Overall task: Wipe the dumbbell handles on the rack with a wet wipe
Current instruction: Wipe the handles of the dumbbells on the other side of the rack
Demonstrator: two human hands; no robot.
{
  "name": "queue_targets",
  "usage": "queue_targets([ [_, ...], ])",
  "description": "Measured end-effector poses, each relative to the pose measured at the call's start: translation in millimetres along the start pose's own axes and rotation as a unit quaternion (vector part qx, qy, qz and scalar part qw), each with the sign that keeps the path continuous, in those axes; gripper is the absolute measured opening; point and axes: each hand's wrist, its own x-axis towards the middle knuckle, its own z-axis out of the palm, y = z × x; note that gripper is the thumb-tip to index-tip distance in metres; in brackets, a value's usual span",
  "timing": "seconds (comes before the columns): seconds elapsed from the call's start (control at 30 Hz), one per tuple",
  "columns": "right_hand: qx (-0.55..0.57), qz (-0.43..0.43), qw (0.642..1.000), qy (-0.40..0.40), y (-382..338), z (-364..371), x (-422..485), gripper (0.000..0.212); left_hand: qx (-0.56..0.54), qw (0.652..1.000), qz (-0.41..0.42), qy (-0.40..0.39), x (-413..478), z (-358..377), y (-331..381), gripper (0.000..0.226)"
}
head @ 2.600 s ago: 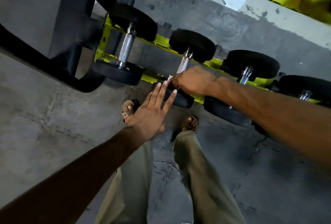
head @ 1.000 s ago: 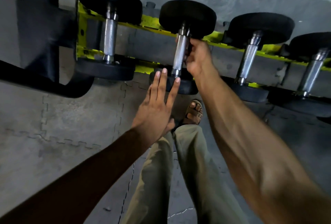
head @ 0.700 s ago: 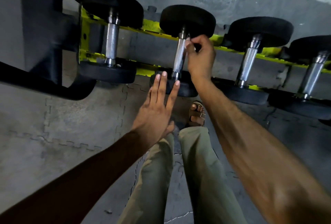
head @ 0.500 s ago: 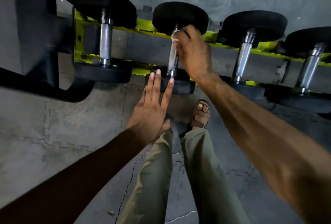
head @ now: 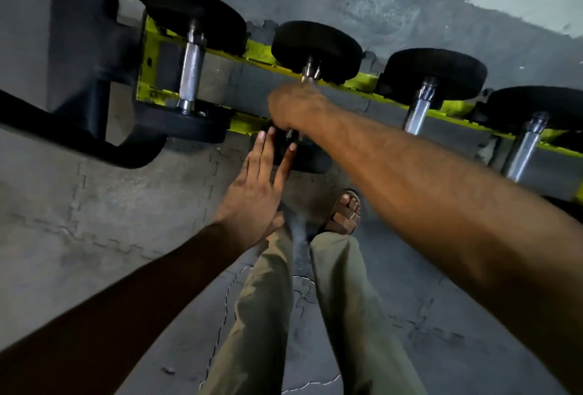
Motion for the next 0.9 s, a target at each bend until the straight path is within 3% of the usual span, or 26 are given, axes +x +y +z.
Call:
queue_targets([
  [0.1,0.022,-0.022,0.999,-0.028,4.8,1.6,-10.0,0.029,0.009,1.0,0.004,-0.002,0.4,0.0,0.0,0.126],
  [0.17,0.004,-0.008,0.999,0.039,27.5,2.4,-9.9,0.026,0.022,1.0,0.012,0.003,2.2,-1.0,-1.4,0.126],
  [0.27,-0.022,0.048,0.979,0.199,53.8,16.1,-7.3,0.026,0.037,0.999,0.01,0.007,4.3,0.5,-2.6,0.128],
  [0.3,-0.014,0.037,0.978,0.206,52.6,24.9,-12.4,0.026,0.04,0.999,0.008,0.004,3.2,0.5,-1.8,0.128],
  [0.43,0.023,-0.143,0.987,0.073,35.5,40.3,-37.8,0.024,0.052,0.999,-0.005,-0.004,0.2,-1.9,5.1,0.129],
  [0.57,-0.03,-0.087,0.992,0.082,38.9,5.1,-21.7,0.026,0.084,0.996,-0.034,-0.015,1.7,-10.1,12.3,0.131],
  [0.73,-0.022,-0.094,0.987,-0.132,-1.5,-19.1,-10.4,0.015,0.069,0.995,-0.073,-0.011,2.6,-6.4,22.7,0.123],
  [0.77,0.001,-0.085,0.987,-0.137,1.1,-19.9,-7.4,0.009,0.063,0.995,-0.078,-0.01,4.2,-5.7,23.4,0.124],
  [0.9,0.036,-0.124,0.988,-0.088,15.6,2.6,-11.0,0.024,0.058,0.996,-0.067,-0.008,3.3,-1.5,24.5,0.132],
])
